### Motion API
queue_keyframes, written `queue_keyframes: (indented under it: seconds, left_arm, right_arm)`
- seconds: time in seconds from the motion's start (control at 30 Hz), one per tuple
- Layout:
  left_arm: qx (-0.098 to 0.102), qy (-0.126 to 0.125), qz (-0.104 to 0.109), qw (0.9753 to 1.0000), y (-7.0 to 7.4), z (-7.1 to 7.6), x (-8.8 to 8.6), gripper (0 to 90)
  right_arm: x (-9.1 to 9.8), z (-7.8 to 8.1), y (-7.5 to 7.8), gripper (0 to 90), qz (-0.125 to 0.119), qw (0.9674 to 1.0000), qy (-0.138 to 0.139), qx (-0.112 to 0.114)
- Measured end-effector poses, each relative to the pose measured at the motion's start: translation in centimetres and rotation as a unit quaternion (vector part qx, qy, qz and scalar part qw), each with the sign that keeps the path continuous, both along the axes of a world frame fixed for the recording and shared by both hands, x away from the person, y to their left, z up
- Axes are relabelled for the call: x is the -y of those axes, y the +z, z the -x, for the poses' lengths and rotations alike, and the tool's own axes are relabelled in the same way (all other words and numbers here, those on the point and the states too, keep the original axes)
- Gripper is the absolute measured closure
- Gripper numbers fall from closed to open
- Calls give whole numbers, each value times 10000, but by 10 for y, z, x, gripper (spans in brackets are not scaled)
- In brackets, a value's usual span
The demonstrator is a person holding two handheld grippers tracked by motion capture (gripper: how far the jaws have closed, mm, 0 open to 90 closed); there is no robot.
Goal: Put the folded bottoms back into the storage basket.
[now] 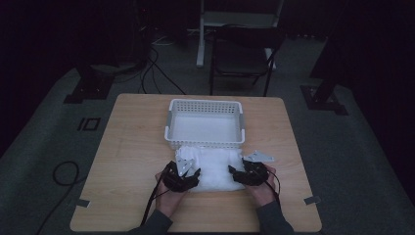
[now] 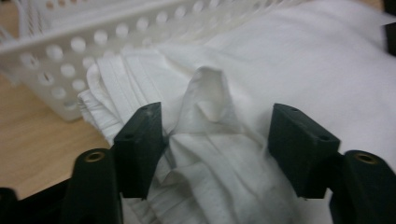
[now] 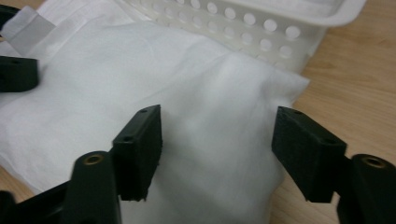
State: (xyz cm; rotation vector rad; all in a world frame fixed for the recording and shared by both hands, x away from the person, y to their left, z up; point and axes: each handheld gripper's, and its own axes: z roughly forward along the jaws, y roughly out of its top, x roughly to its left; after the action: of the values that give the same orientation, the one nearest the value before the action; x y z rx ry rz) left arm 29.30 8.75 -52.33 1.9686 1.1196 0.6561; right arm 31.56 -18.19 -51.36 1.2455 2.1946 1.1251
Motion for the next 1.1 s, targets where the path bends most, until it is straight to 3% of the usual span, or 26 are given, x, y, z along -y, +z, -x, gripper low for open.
queue_keyframes:
  seconds: [0.13, 0.33, 0.43, 0.6, 0.8, 1.0, 1.1]
  left_arm:
    - [103, 245, -62, 9996, -1, -4, -3, 270]
    - [-25, 499, 141, 9986, -2, -11, -12, 182]
    - [-95, 606, 276, 9977, -2, -14, -16, 153]
    - [2, 814, 221, 9964, 0, -19, -21, 154]
    - [-452, 791, 493, 9946, -6, -37, -29, 90]
    - [-979, 621, 682, 9909, -12, -47, -30, 93]
    - [-1113, 525, 785, 9893, -14, -50, -32, 94]
  right_arm:
    - [0, -1, -1, 267, -101, 9999, -45, -55]
    - [-5, -2, 0, 197, -206, 9997, -88, -8]
    - [-7, -5, -4, 170, -121, 9998, -79, -122]
    - [-8, -8, -9, 145, -23, 9996, -111, -259]
    - [-9, -13, -14, 125, -25, 9987, -167, -484]
    - [-8, -19, -21, 116, -109, 9971, -195, -730]
    - [-7, -22, -23, 116, -191, 9963, -188, -821]
